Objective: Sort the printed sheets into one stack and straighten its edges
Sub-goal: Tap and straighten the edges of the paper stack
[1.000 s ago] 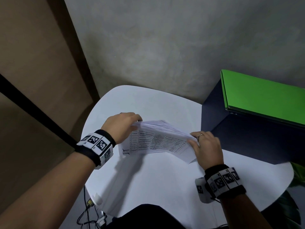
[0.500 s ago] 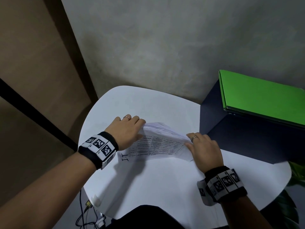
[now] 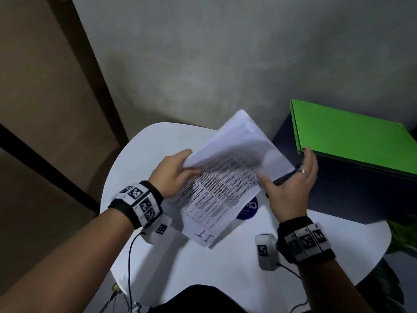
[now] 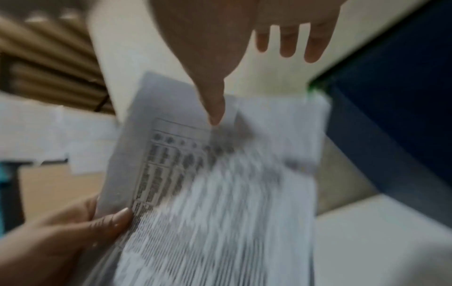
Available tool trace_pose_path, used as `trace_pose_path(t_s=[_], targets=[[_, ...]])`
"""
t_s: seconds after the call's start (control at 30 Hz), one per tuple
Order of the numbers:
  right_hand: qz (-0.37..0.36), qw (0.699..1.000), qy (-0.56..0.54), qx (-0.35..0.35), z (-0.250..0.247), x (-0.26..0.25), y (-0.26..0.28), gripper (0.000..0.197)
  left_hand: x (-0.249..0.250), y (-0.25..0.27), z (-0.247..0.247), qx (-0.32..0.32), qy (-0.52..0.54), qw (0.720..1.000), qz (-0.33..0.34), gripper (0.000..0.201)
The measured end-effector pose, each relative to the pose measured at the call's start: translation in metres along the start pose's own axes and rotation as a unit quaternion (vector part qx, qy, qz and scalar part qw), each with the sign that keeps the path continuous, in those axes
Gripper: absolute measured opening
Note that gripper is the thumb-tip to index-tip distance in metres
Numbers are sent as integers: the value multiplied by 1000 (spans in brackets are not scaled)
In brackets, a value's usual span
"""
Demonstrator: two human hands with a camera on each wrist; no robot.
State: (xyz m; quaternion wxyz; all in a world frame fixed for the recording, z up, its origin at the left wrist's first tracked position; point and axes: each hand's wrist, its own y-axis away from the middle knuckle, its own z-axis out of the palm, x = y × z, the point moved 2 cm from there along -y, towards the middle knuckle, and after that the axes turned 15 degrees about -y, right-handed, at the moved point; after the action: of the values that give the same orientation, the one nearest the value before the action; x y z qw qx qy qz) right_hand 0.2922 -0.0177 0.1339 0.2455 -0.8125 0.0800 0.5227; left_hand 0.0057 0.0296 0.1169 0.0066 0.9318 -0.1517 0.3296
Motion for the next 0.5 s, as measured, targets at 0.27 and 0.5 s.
trace_pose_path(t_s=[0.27, 0.5], targets=[[117, 948, -295, -6, 21, 13, 12, 16, 8, 15, 25, 122, 212, 965, -92, 26], [175, 940, -289, -48, 25, 23, 39, 33, -24, 41, 58, 71, 206, 971, -103, 42]])
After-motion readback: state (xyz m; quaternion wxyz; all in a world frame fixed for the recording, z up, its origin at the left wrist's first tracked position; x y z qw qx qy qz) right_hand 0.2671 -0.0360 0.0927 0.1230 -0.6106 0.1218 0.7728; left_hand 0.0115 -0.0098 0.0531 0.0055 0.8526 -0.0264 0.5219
